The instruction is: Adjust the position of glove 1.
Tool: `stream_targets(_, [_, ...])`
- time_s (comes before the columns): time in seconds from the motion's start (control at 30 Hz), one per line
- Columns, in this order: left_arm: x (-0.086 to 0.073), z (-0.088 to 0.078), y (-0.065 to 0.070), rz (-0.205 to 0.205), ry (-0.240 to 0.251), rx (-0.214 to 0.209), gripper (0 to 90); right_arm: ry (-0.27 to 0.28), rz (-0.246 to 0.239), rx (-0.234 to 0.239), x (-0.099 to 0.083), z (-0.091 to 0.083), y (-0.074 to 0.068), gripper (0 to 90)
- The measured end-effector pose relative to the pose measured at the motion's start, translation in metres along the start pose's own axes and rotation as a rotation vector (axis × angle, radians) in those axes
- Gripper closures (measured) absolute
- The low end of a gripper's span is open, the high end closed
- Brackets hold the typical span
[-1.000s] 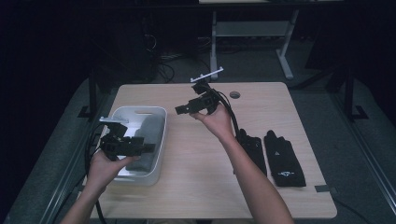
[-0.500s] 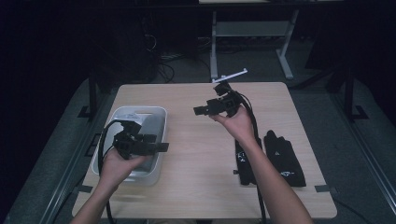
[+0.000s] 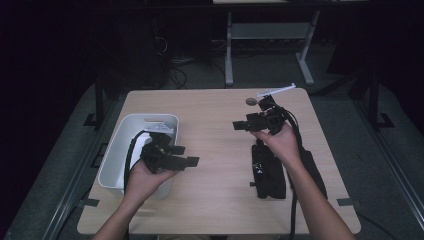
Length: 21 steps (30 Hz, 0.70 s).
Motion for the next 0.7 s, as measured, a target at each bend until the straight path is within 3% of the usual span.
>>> stream_targets(0.7, [0.007,0.033,0.026,0.045,-0.005,-0.021,24.6,0.003,0.102,-0.078,-0.088,-0.038,0.056,26.8])
Point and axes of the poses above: each handheld gripper's, and its own axes: z roughly forward along the jaws, x roughly out of its top, y roughly to its right, the point moved 1 cm from there along z, roughly forward along the jaws, and after that the axes turned 10 degrees about -y, right-handed, at the moved point
